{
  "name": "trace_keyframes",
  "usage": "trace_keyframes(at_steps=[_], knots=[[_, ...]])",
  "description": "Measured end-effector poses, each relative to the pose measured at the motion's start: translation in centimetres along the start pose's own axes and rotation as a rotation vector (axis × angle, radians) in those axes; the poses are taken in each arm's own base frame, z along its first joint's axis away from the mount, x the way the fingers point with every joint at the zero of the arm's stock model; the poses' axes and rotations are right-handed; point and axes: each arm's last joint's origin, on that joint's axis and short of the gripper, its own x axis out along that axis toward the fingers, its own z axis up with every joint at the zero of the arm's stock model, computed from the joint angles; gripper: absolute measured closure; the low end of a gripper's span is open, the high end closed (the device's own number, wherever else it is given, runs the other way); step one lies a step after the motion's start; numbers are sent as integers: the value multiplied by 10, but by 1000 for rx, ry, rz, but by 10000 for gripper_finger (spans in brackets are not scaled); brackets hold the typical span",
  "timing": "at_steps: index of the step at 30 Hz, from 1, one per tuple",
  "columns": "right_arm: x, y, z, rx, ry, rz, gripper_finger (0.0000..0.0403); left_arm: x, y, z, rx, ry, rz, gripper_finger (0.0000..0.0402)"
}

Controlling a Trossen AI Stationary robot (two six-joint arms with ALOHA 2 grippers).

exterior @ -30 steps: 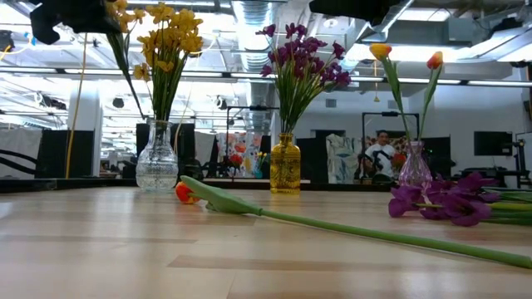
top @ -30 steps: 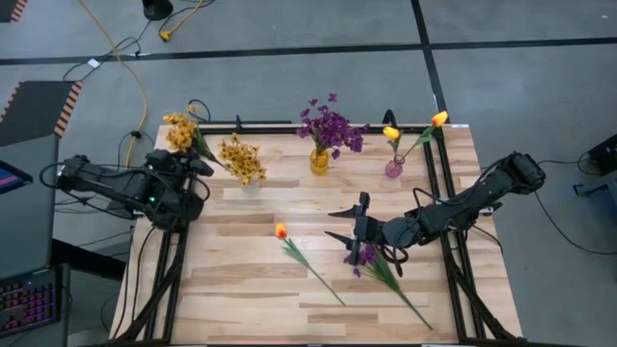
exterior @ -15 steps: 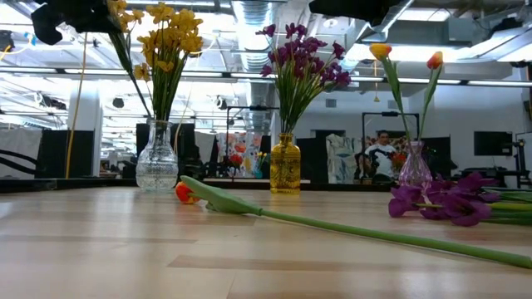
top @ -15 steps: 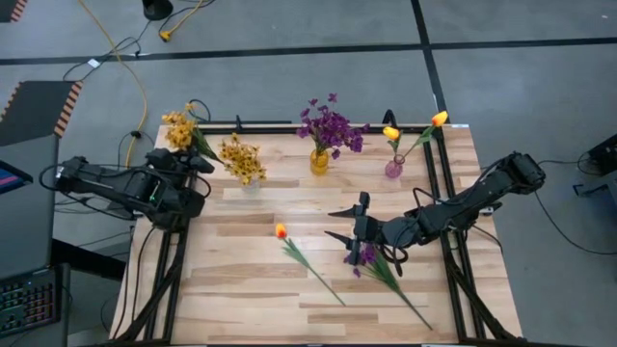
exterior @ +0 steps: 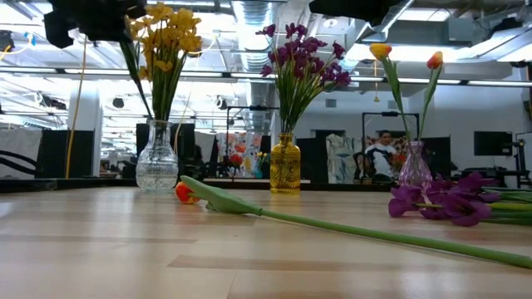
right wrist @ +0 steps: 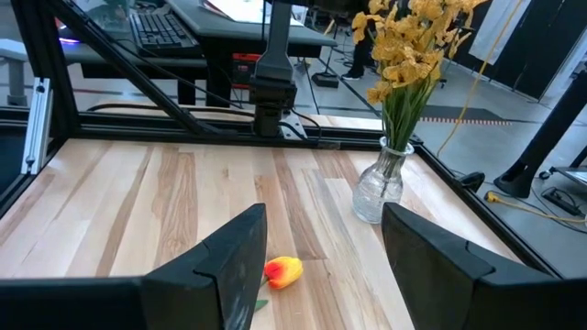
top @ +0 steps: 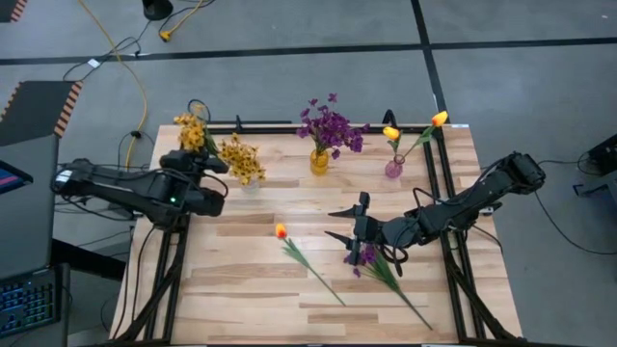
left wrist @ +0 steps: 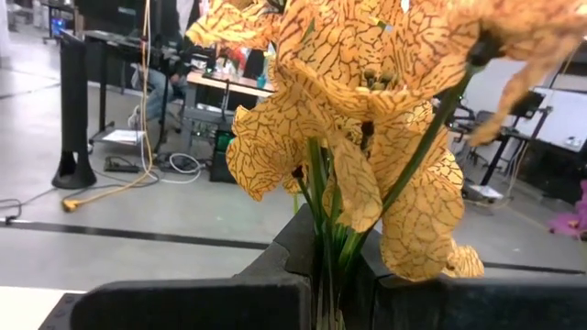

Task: Sort flowers into vase by color
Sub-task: Put the yellow flowers into the transparent vase

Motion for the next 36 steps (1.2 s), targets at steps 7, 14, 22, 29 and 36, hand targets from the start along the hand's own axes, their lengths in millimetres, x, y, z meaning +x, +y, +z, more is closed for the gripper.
trace_keyframes(at_steps=[7, 14, 22, 29, 36], knots=[[0, 0, 0, 0, 0, 0, 159, 0, -10, -8, 38, 0, 0, 395], [0, 0, 0, -2, 3, 0, 159, 0, -21, -16, 79, 0, 0, 395], [0, 0, -1, -4, 6, 0, 159, 0, -25, -21, 108, 40, -7, 390], [0, 0, -1, -5, 6, 0, 159, 0, -25, -22, 118, 107, -18, 374], [0, 0, -1, -5, 6, 0, 159, 0, -25, -23, 104, 110, -18, 373]])
